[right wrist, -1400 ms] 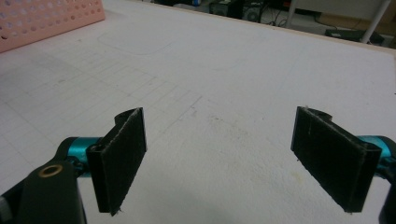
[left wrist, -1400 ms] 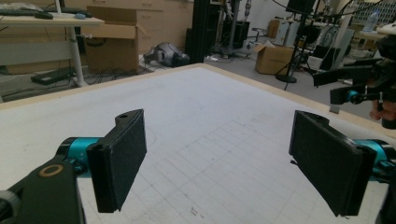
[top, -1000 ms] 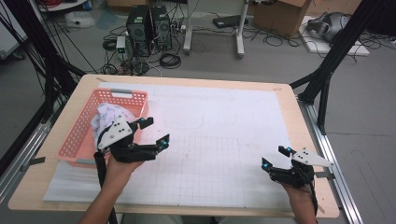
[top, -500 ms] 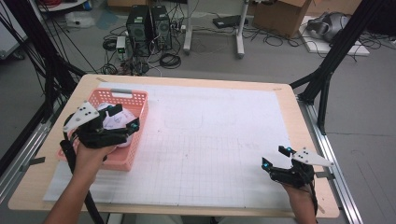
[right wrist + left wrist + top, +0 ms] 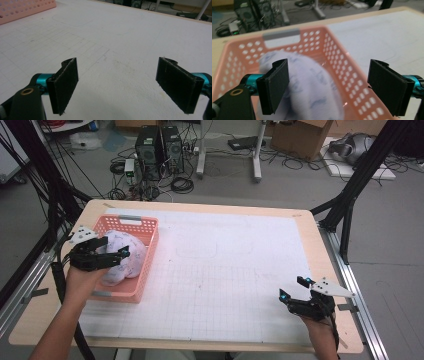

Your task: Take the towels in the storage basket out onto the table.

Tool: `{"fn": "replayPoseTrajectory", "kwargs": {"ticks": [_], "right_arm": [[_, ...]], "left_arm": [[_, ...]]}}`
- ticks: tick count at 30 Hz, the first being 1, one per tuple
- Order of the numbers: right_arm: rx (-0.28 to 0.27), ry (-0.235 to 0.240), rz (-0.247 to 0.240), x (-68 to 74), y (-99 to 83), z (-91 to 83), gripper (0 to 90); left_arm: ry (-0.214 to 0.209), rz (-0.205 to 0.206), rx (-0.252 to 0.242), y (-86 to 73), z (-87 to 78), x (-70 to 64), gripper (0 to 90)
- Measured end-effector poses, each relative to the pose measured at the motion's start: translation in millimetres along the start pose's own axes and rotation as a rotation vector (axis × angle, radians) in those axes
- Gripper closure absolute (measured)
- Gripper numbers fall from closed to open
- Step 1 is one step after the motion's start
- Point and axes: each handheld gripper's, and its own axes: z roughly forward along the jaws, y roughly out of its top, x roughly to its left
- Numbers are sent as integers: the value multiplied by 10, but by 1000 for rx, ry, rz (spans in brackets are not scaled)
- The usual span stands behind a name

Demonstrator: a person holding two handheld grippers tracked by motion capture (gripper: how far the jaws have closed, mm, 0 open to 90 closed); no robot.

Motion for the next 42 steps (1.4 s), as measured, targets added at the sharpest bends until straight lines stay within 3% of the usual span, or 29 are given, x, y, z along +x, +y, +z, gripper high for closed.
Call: {"fn": "replayPoseTrajectory", "kwargs": {"ticks": [4, 7, 8, 9, 12, 15, 16, 18, 20, 25, 34, 38, 42], "right_arm": [[0, -1, 2, -3, -1, 7, 169], [2, 2, 3, 5, -1, 15, 169], [2, 2, -2, 3, -1, 19, 169], [4, 3, -1, 5, -2, 22, 169], [5, 6, -2, 13, 0, 30, 169], [6, 5, -1, 13, -2, 34, 169], [7, 6, -1, 12, -2, 33, 169], [6, 6, 1, 8, -6, 32, 169], [7, 5, 5, 5, -8, 29, 169], [9, 5, 6, 3, -9, 31, 169], [10, 4, 7, 1, -10, 36, 169], [12, 5, 3, 5, -7, 43, 169], [8, 1, 10, -8, -9, 29, 169]], "left_arm": [[73, -15, 92, -85, 101, 103, 184], [82, -43, 147, -84, 185, 155, 195], [82, -43, 147, -84, 185, 155, 193], [81, -33, 197, -79, 260, 163, 181], [102, -28, 236, -83, 348, 169, 162], [135, -28, 313, -131, 515, 188, 108], [135, -28, 313, -131, 515, 188, 107], [155, -27, 371, -181, 613, 219, 95], [148, -32, 380, -197, 647, 242, 60], [149, -20, 398, -228, 692, 264, 70], [140, -52, 369, -245, 647, 291, 376], [118, -95, 310, -223, 594, 307, 487], [101, -135, 247, -209, 531, 337, 535]]}}
